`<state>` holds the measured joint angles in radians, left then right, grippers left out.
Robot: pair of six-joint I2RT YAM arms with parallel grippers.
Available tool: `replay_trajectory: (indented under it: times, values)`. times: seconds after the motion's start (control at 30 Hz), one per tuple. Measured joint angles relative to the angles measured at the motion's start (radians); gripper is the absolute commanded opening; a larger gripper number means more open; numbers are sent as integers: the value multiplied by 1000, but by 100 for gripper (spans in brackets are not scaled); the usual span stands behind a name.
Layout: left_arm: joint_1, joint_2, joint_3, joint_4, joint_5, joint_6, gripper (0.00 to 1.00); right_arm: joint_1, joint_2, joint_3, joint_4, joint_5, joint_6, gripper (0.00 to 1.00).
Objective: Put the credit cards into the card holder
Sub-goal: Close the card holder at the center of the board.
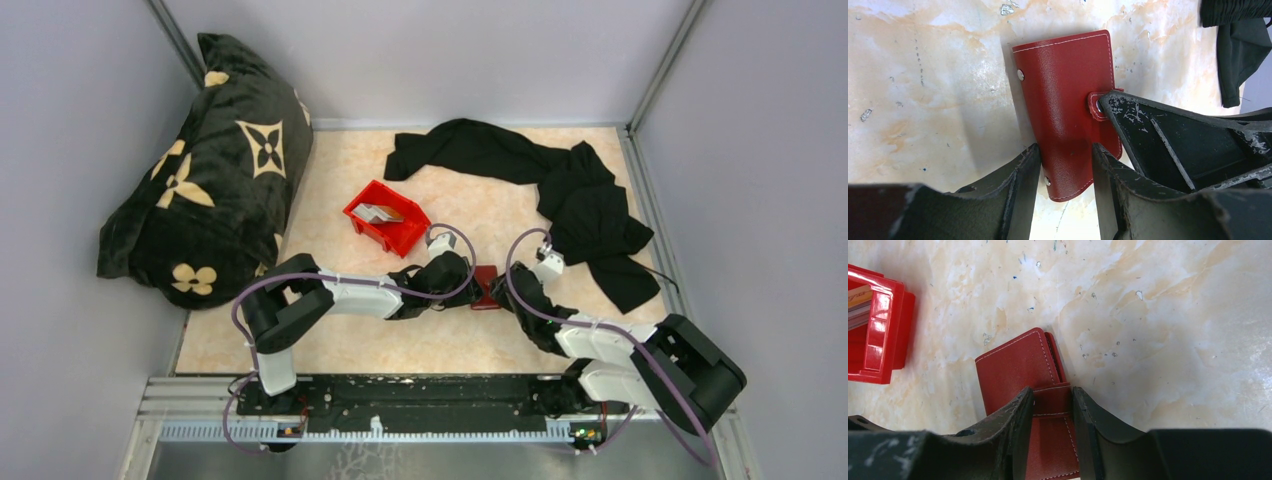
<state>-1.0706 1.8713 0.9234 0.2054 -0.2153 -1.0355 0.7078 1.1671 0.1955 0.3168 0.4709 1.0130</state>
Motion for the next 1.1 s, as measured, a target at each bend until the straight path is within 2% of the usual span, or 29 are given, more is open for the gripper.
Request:
replay_trajectory:
  times: [0.6,1.1]
  values:
    - [3,2,0,-6,17,0,47,120,63,59,-76,181,21,36]
    - [13,3,-2,-8,44,2,41,285,211,156,-181,464,108,36]
